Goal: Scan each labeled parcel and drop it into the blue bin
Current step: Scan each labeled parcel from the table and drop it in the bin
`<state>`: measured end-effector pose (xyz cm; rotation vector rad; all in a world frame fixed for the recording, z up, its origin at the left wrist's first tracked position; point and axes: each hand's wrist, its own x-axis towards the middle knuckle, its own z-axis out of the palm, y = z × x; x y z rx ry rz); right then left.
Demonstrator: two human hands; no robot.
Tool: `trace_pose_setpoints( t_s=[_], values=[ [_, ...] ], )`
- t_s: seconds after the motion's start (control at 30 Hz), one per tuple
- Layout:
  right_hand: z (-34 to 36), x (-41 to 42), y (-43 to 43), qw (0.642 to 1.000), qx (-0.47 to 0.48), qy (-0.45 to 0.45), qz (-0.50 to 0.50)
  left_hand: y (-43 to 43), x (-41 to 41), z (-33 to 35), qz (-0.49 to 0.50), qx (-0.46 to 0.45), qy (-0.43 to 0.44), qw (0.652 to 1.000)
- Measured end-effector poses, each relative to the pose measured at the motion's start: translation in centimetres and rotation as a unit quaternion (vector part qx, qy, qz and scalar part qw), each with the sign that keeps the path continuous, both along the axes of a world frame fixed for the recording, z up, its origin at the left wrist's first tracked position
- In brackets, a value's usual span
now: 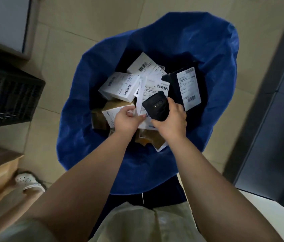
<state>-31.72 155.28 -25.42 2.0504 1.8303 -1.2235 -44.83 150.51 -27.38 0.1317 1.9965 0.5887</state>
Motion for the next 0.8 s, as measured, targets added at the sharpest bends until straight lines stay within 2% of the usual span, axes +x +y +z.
trace_pose_setpoints(
  t_s=[0.1, 0.2, 0.33, 0.43, 0.63, 0.8],
  values=[
    [0.6, -0.1, -0.4, 1.000, -0.007, -0.005, -0.006, -0.5, -0.7, 0.3, -0.084, 0.006, 0.048, 0.995],
    [2.6, -0.5, -0.4, 1.000, 0.000, -0.004, -0.005, -0.7, -2.4, 2.4, -0.174, 0.063, 0.110, 0.977],
    [6.8, -1.6, 0.2, 1.000, 0.022, 0.004, 0.009, 0.2, -4.8, 6.7, -0.317, 0.089, 0.232, 0.915],
    [11.0, -2.8, 0.9, 0.999, 0.043, 0.005, 0.030, 0.9, -6.1, 10.7, -0.379, 0.092, 0.299, 0.871],
    [20.6, -4.9, 3.0, 0.988, 0.095, 0.005, 0.118, 0.3, -7.8, 19.3, -0.393, 0.099, 0.392, 0.826],
    [27.2, -7.2, 2.5, 0.974, 0.087, 0.038, 0.207, -2.5, -9.9, 25.9, -0.336, 0.037, 0.422, 0.841]
  ],
)
